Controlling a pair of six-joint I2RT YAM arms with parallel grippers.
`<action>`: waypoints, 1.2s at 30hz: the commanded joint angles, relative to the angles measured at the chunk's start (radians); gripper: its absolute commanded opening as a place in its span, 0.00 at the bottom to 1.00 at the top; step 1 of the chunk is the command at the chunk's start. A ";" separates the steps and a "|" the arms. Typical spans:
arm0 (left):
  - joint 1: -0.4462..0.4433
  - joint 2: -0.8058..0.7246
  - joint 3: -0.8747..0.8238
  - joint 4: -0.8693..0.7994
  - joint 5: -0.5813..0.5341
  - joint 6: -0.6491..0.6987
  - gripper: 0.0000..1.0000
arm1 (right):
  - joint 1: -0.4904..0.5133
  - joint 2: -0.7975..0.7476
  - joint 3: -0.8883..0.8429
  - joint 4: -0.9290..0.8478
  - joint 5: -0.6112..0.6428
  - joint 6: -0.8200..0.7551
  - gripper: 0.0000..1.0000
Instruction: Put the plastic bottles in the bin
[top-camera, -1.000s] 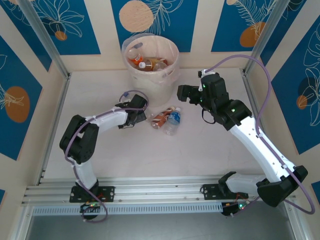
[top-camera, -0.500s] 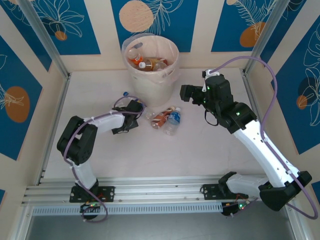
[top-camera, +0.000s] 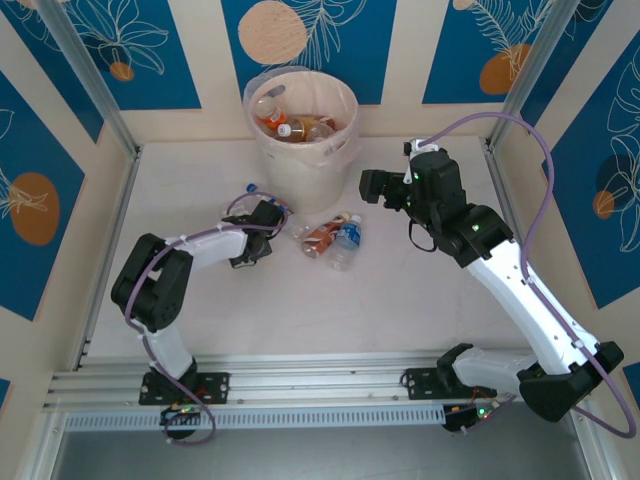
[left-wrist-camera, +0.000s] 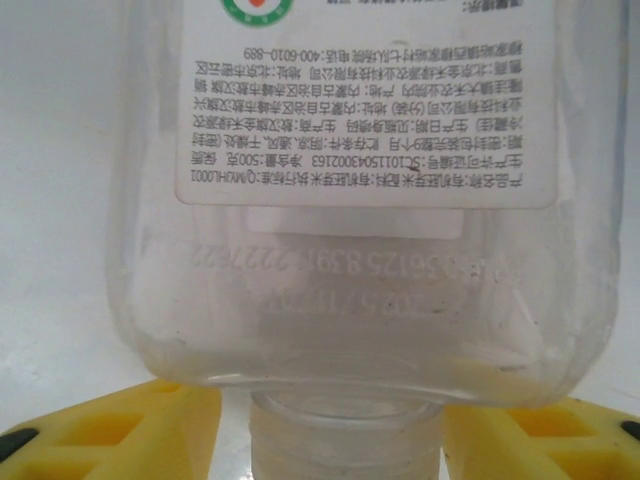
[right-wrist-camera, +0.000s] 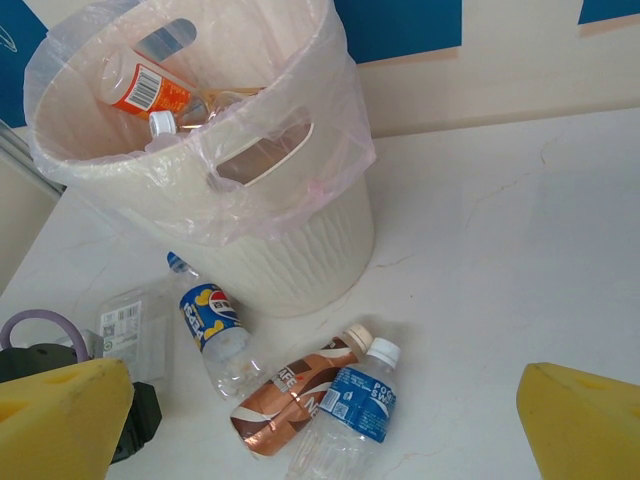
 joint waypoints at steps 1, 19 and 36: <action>0.008 0.029 -0.011 0.026 0.023 0.007 0.55 | 0.007 -0.008 -0.008 0.008 0.022 0.013 0.99; 0.012 0.069 0.032 0.010 0.015 0.012 0.50 | 0.008 -0.008 -0.015 0.000 0.030 0.007 0.99; 0.025 0.074 0.072 -0.006 0.021 0.029 0.33 | 0.008 -0.007 -0.017 0.004 0.033 0.005 0.99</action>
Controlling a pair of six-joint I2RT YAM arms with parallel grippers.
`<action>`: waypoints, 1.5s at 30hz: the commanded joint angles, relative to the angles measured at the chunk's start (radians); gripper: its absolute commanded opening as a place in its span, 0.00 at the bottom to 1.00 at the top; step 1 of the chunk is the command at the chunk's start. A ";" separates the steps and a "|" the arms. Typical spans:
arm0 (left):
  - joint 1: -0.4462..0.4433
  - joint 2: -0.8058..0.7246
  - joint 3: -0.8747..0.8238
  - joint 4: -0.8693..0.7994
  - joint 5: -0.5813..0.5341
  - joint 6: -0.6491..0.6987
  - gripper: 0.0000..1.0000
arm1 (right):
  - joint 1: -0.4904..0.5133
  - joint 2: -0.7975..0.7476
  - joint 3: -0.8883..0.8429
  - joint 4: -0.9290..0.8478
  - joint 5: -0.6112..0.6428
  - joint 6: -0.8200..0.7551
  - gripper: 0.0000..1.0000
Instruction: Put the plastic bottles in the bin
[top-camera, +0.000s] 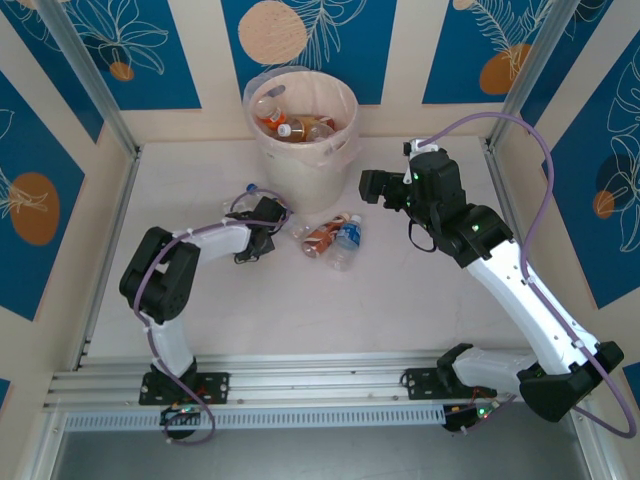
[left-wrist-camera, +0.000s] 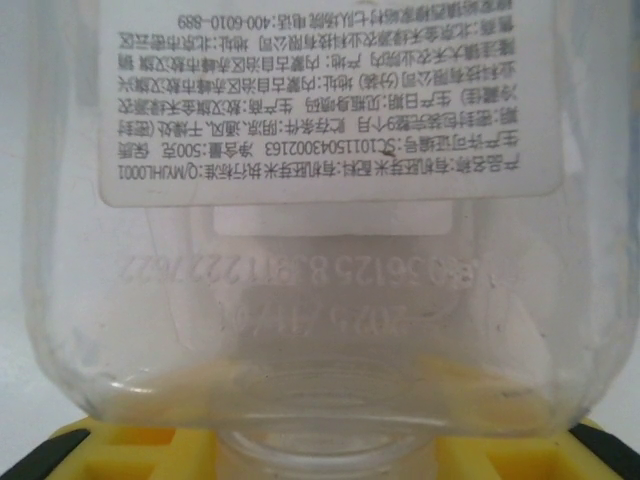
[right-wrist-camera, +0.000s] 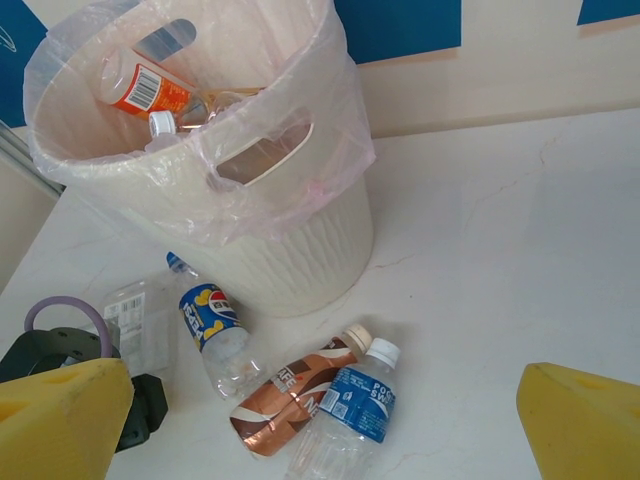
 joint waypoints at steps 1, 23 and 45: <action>0.010 0.004 0.018 -0.026 -0.005 0.001 0.31 | 0.006 -0.007 -0.017 0.004 0.030 0.005 0.99; 0.009 -0.455 -0.008 -0.204 -0.132 0.109 0.06 | 0.006 -0.044 -0.051 0.009 0.053 0.020 0.99; 0.008 -0.257 0.750 -0.342 0.383 0.456 0.13 | 0.008 -0.077 -0.087 -0.009 0.079 0.052 0.99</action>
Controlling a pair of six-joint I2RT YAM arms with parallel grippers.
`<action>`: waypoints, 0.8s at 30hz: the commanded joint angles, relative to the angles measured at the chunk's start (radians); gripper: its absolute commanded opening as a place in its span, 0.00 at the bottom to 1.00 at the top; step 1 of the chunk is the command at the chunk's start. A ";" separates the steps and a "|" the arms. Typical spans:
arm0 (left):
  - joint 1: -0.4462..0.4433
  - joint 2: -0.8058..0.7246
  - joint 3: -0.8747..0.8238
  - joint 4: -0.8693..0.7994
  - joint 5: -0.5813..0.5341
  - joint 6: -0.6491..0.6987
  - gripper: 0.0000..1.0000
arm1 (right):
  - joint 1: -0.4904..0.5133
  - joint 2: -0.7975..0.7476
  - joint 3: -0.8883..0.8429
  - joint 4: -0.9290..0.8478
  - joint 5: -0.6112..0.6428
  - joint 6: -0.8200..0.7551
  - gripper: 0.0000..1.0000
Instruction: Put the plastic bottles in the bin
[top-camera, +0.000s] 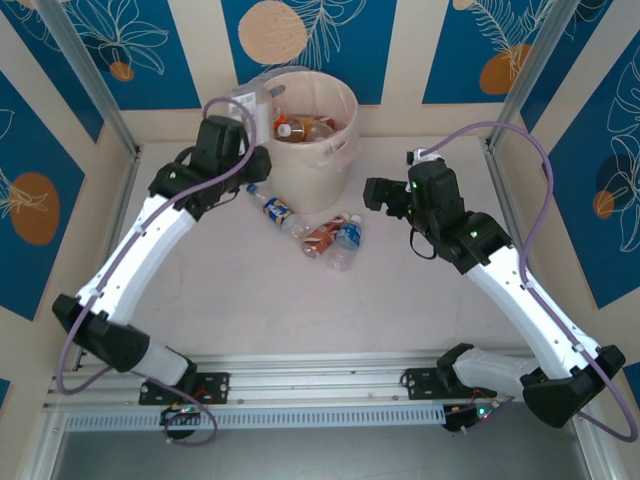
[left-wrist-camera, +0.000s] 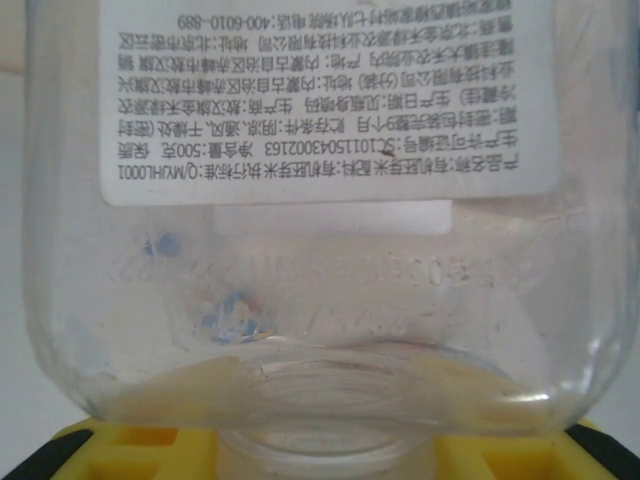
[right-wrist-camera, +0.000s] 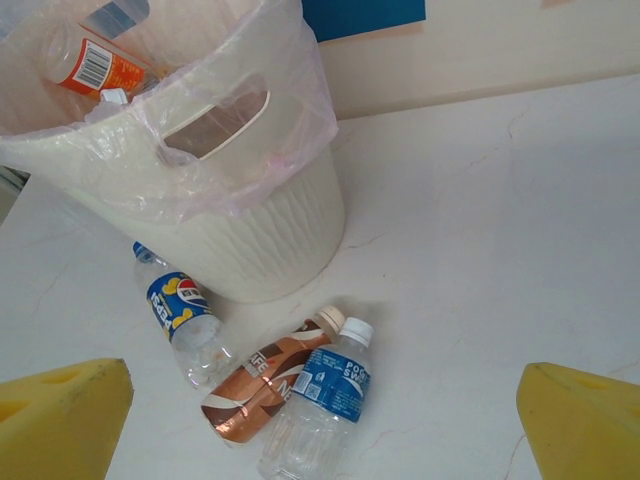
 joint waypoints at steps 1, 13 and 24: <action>0.008 0.100 0.171 -0.088 0.138 0.120 0.14 | 0.007 -0.044 -0.014 -0.007 0.035 0.027 0.99; 0.047 0.484 0.682 -0.215 0.227 0.254 0.17 | 0.011 -0.074 -0.017 -0.031 0.044 0.030 0.99; 0.122 0.589 0.746 -0.148 0.292 0.273 0.21 | 0.012 -0.091 -0.010 -0.053 0.060 0.020 0.99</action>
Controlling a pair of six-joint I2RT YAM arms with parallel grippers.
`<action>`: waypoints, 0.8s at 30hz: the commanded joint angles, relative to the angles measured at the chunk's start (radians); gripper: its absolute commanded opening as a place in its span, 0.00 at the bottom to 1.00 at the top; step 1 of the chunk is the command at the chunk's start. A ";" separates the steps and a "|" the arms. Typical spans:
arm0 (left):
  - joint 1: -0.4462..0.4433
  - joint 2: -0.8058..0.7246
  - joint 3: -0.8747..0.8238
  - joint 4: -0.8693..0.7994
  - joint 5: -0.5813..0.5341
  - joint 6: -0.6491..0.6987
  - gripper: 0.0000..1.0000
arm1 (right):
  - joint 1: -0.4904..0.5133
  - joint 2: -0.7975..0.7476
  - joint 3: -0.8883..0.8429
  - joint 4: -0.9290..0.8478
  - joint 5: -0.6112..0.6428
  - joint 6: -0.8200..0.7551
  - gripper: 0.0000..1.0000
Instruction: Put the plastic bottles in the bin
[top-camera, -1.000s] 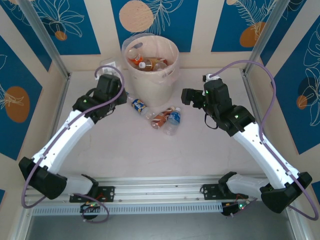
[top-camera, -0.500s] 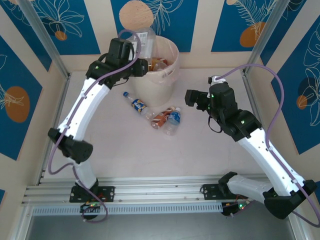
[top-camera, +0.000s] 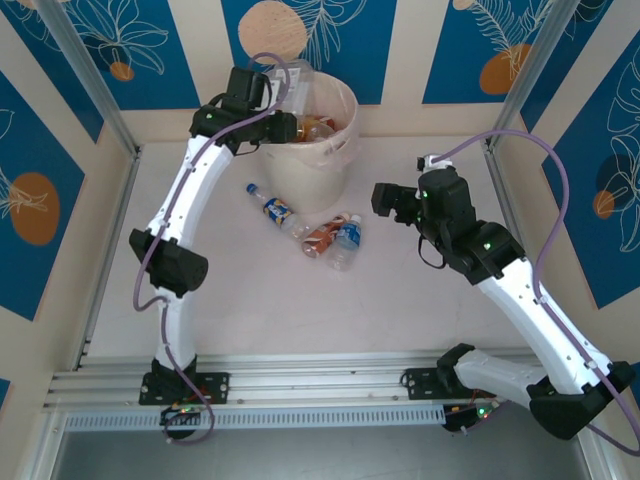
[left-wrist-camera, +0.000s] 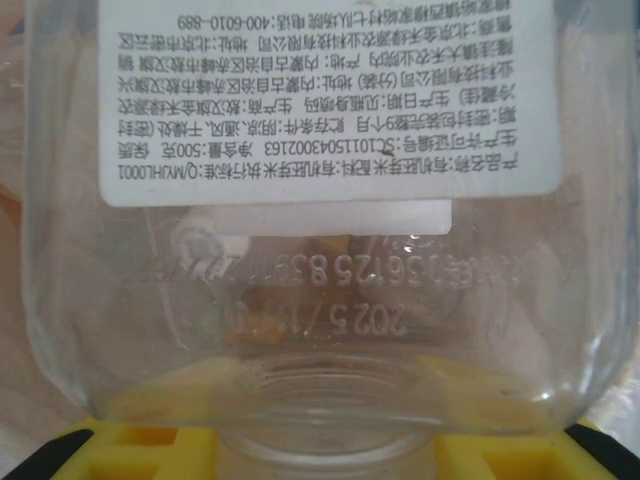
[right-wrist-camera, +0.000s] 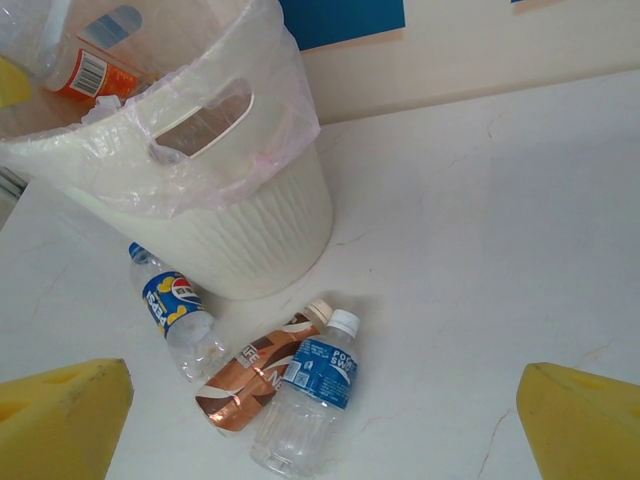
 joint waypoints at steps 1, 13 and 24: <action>0.022 0.027 0.056 0.056 0.051 0.033 0.22 | 0.006 -0.020 0.007 -0.008 0.034 0.007 0.99; 0.024 0.115 0.118 0.063 0.085 0.039 0.32 | 0.007 -0.012 0.010 -0.013 0.039 0.003 0.99; 0.025 0.114 0.119 0.068 0.080 0.034 0.52 | 0.006 -0.011 0.016 -0.017 0.040 -0.007 0.99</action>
